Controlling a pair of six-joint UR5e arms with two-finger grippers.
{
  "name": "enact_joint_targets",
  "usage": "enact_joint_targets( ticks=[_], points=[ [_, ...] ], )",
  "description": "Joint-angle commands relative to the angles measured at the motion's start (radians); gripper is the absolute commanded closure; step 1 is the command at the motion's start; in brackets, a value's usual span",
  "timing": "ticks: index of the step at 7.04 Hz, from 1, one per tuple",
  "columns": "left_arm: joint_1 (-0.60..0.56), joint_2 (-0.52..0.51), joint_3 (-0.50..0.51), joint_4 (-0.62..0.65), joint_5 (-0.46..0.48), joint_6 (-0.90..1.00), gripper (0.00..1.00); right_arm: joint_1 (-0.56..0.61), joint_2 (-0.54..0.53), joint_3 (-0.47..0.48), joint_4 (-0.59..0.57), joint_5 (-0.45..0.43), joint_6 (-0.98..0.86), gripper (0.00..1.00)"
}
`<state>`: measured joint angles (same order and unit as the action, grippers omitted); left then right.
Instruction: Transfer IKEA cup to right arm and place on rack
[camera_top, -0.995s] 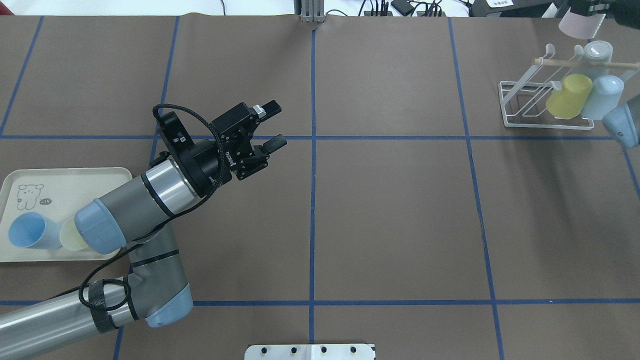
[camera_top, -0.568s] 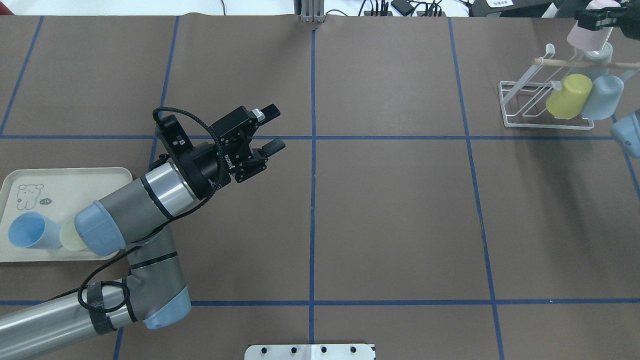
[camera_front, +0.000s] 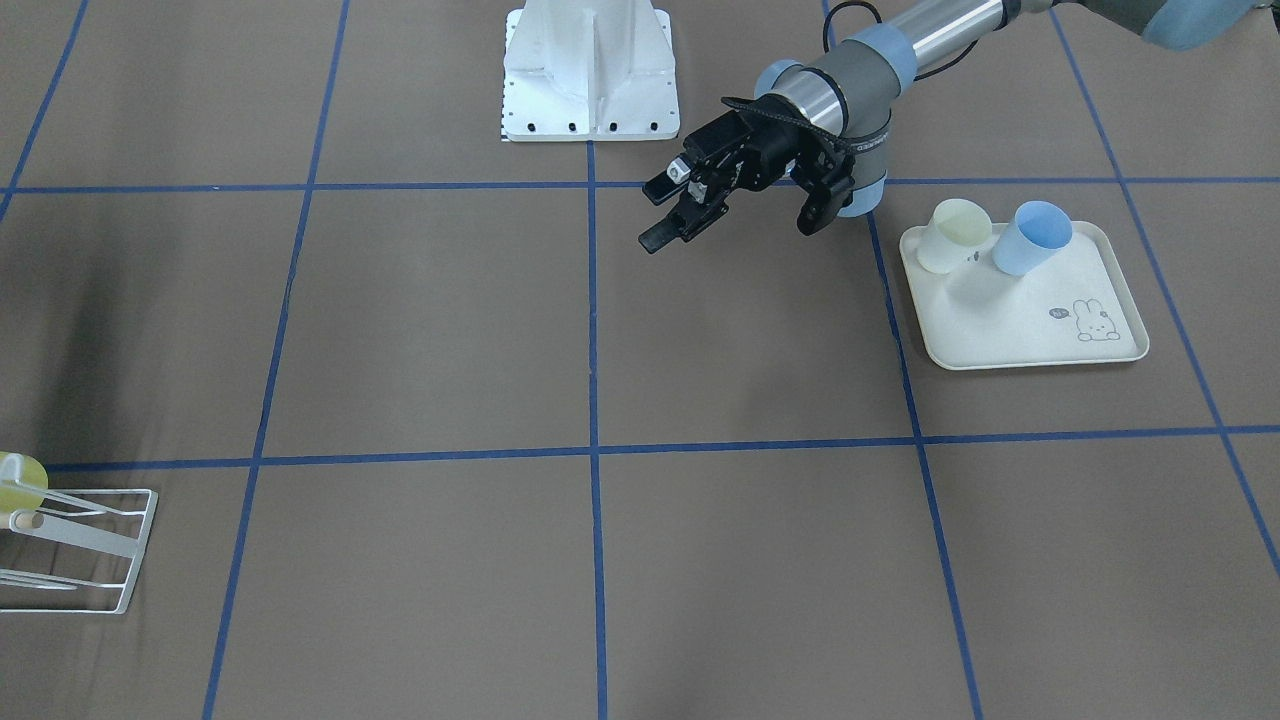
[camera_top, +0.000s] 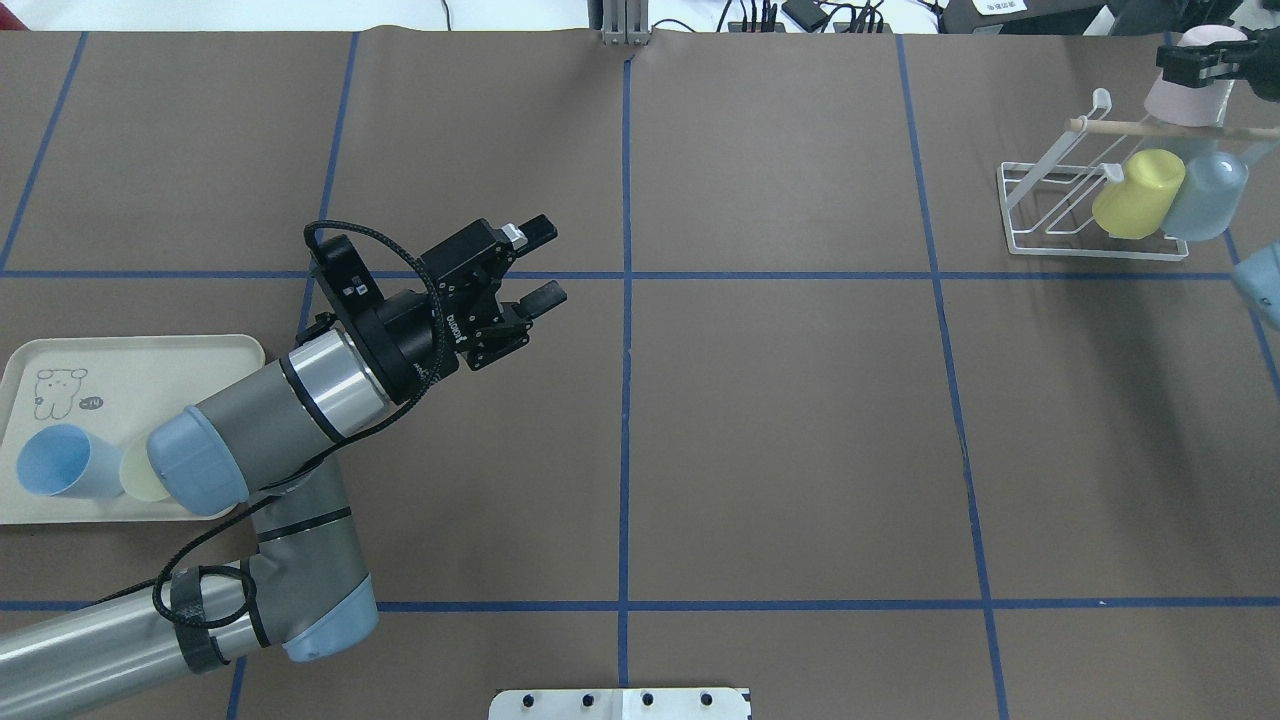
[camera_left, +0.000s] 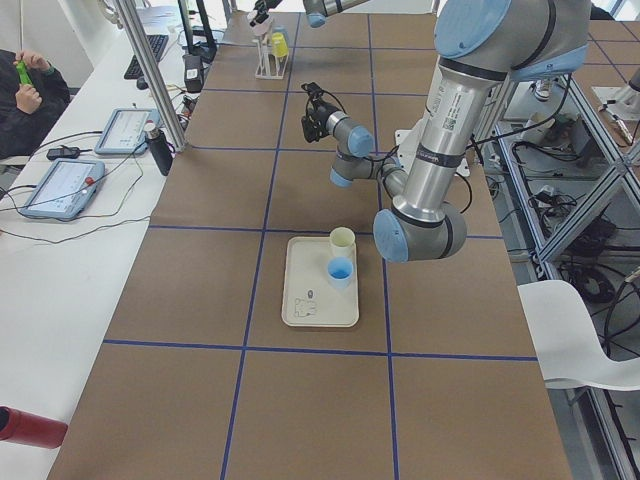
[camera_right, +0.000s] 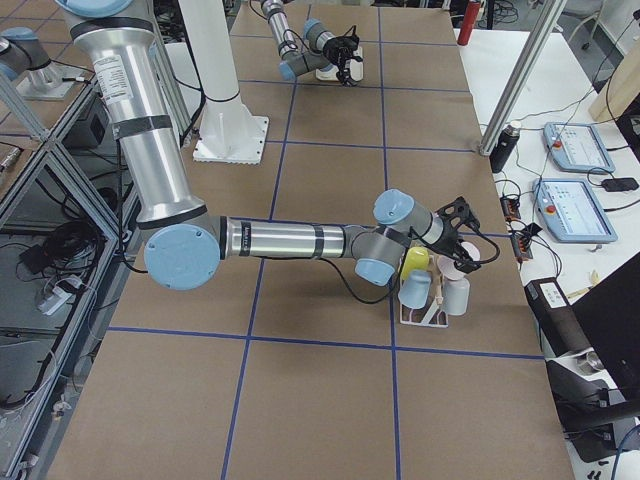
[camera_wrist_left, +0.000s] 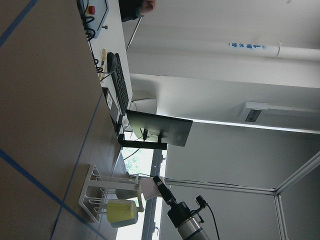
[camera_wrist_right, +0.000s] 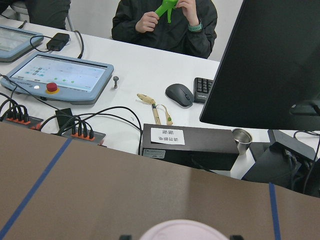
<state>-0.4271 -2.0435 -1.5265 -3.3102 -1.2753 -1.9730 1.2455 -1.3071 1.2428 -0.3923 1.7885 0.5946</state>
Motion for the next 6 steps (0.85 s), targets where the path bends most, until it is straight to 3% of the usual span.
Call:
enact_joint_targets(
  ticks=[1,6],
  points=[
    [0.002,0.000,0.002,0.000,0.001,0.000,0.00,-0.012,-0.001,-0.002,-0.002,0.006,-0.001,1.00],
    [0.002,-0.001,0.006,-0.002,0.002,-0.001,0.00,-0.023,0.019,0.010,-0.002,0.003,-0.002,1.00]
  ],
)
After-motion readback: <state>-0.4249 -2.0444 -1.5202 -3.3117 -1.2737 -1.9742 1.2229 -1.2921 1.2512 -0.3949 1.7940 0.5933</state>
